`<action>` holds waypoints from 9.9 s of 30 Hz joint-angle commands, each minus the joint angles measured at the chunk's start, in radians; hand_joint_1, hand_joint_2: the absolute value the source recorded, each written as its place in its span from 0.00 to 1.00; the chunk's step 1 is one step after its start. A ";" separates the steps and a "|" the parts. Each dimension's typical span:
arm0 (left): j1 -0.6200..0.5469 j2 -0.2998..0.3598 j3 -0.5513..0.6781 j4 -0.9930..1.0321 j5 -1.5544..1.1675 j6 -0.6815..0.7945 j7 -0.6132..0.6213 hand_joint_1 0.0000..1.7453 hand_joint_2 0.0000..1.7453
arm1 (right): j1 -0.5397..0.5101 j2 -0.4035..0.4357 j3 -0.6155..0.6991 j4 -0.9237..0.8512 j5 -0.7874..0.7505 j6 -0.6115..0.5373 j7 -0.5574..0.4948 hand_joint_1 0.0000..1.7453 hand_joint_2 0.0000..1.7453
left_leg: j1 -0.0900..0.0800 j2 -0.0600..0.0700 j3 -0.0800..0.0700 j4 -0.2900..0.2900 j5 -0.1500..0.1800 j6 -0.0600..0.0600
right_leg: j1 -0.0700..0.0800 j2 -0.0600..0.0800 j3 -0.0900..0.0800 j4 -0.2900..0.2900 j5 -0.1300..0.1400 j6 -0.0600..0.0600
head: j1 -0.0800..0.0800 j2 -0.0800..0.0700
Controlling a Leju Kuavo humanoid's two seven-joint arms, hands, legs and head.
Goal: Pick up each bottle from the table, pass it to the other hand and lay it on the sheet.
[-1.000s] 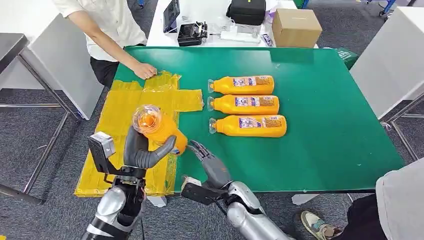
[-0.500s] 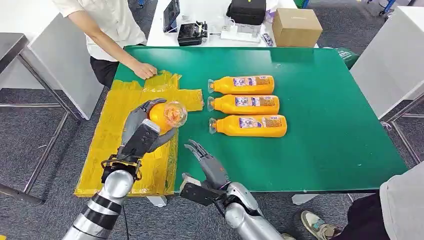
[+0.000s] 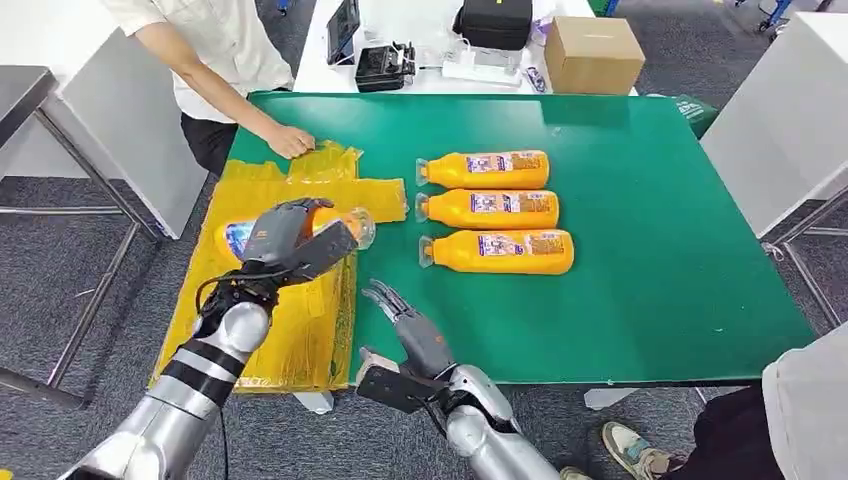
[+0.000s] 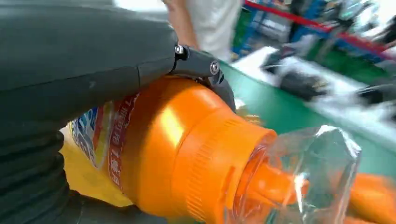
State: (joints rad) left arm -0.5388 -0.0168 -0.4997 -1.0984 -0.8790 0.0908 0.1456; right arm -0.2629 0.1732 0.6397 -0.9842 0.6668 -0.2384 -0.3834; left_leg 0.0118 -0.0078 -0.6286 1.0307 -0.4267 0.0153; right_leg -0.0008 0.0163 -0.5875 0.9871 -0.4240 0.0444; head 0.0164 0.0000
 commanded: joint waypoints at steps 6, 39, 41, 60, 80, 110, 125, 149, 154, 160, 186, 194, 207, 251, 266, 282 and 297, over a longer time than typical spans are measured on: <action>-0.215 -0.051 -0.048 0.426 -0.150 -0.086 0.111 1.00 1.00 | -0.016 0.015 -0.030 0.029 -0.004 0.033 -0.011 0.00 0.00 | -0.001 -0.003 0.002 0.000 0.000 0.000 | 0.000 -0.005 0.003 0.000 -0.001 -0.001 | 0.000 0.000; -0.279 -0.056 0.035 0.735 -0.003 -0.190 0.064 0.95 1.00 | -0.079 0.045 0.036 0.131 -0.043 0.053 -0.054 0.00 0.00 | -0.001 0.001 0.003 -0.001 0.000 -0.001 | 0.000 0.000 0.002 0.001 0.000 -0.001 | 0.000 0.000; -0.275 -0.055 0.056 0.741 0.018 -0.193 0.058 0.67 1.00 | -0.081 0.046 0.039 0.136 -0.044 0.051 -0.056 0.00 0.00 | -0.001 0.003 0.005 -0.002 0.000 -0.001 | -0.001 0.001 0.003 0.000 0.000 -0.001 | 0.000 0.000; -0.189 -0.040 -0.053 0.437 -0.121 -0.050 0.027 0.00 1.00 | -0.022 0.003 0.014 0.071 -0.029 0.026 -0.047 0.00 0.00 | -0.001 -0.002 0.003 -0.001 0.001 -0.001 | -0.001 -0.005 0.003 0.002 -0.001 -0.001 | 0.000 0.000; 0.298 0.041 0.117 -0.439 0.389 -0.005 -0.309 0.00 1.00 | 0.052 -0.178 -0.066 -0.021 0.259 -0.182 0.109 0.00 0.00 | -0.001 0.000 0.000 -0.001 0.000 -0.001 | -0.001 -0.001 -0.001 0.001 -0.001 0.000 | 0.000 0.000; 0.449 -0.056 0.050 -0.472 0.567 0.155 -0.422 0.00 1.00 | -0.226 -0.324 -0.292 0.323 0.630 -0.272 0.222 0.00 1.00 | -0.005 0.000 -0.001 -0.001 0.001 0.001 | -0.004 -0.002 -0.002 0.001 0.001 0.001 | -0.001 0.000; 0.414 -0.049 0.004 -0.432 0.599 0.166 -0.431 0.00 1.00 | -0.350 -0.288 -0.285 0.572 0.577 -0.108 0.270 0.00 1.00 | -0.005 -0.001 -0.002 -0.001 0.002 0.001 | -0.004 -0.003 -0.002 0.001 0.001 0.002 | -0.001 0.000; 0.337 -0.057 -0.030 -0.325 0.871 -0.014 -0.383 0.00 1.00 | -0.343 -0.319 -0.529 0.664 0.245 0.399 0.248 1.00 1.00 | -0.003 -0.007 0.013 -0.003 0.003 0.002 | -0.002 -0.009 0.004 -0.005 0.001 0.002 | 0.000 0.000; 0.337 -0.057 -0.030 -0.325 0.871 -0.014 -0.383 0.00 1.00 | -0.343 -0.319 -0.529 0.664 0.245 0.399 0.248 1.00 1.00 | -0.003 -0.007 0.013 -0.003 0.003 0.002 | -0.002 -0.009 0.004 -0.005 0.001 0.002 | 0.000 0.000; 0.416 -0.082 -0.023 -0.288 1.152 -0.077 -0.248 0.00 1.00 | -0.245 -0.208 -0.555 0.450 -0.015 0.412 -0.086 1.00 1.00 | -0.002 0.001 0.018 -0.005 0.002 0.002 | -0.002 -0.003 0.017 -0.006 0.004 0.001 | 0.000 0.000; 0.407 -0.074 -0.178 -0.278 1.328 -0.088 -0.271 0.00 1.00 | -0.107 -0.043 -0.064 0.242 -0.240 0.236 -0.174 1.00 1.00 | -0.001 0.000 -0.004 0.000 0.003 0.000 | 0.000 -0.001 -0.005 0.001 0.003 0.000 | -0.001 0.000; 0.380 -0.093 -0.190 -0.311 1.421 -0.097 -0.293 0.00 1.00 | -0.108 -0.002 -0.011 0.264 -0.268 0.272 -0.186 1.00 1.00 | -0.001 0.000 -0.003 0.000 0.002 -0.001 | -0.001 -0.002 -0.005 0.001 0.003 -0.001 | -0.002 0.000; 0.318 -0.069 -0.270 -0.171 1.558 -0.192 -0.228 1.00 1.00 | -0.166 0.018 0.036 0.292 -0.299 0.287 -0.187 1.00 1.00 | -0.001 -0.001 -0.004 -0.001 0.003 0.000 | -0.001 -0.002 -0.005 0.001 0.003 -0.001 | -0.002 0.000; 0.211 0.052 -0.033 -0.364 0.613 0.147 -0.350 1.00 1.00 | 0.051 -0.012 -0.150 -0.054 -0.296 -0.054 -0.217 0.00 0.00 | -0.001 -0.002 -0.004 -0.001 0.003 -0.001 | 0.000 -0.004 -0.005 0.001 0.003 -0.001 | -0.001 0.000; -0.036 -0.024 0.016 0.109 0.271 0.155 -0.230 1.00 1.00 | 0.046 0.002 -0.084 -0.091 -0.256 0.049 -0.187 0.00 0.00 | -0.001 -0.004 -0.004 -0.001 0.005 -0.001 | 0.000 -0.007 -0.004 0.001 0.003 -0.001 | -0.001 0.000; -0.235 -0.117 -0.011 0.642 0.015 0.260 -0.102 1.00 1.00 | -0.012 0.041 -0.022 0.007 -0.264 0.116 -0.187 0.00 0.00 | -0.001 -0.002 -0.005 0.000 0.006 -0.001 | 0.000 -0.005 -0.005 0.002 0.004 -0.001 | -0.001 0.000; -0.257 -0.138 0.072 0.753 0.021 0.228 -0.043 1.00 1.00 | -0.029 0.057 0.016 0.074 -0.271 0.145 -0.189 0.00 0.00 | 0.000 0.000 -0.007 0.000 0.006 -0.002 | 0.000 -0.002 -0.008 0.003 0.004 -0.001 | -0.001 0.000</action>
State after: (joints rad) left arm -0.7083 -0.1312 -0.4722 -0.5424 -0.8389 0.3220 0.0745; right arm -0.2269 0.2300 0.5993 -1.0292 0.4017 -0.1121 -0.5756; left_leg 0.0112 -0.0088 -0.6379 1.0308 -0.4204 0.0140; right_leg -0.0014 0.0141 -0.5968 0.9895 -0.4196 0.0443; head 0.0153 0.0000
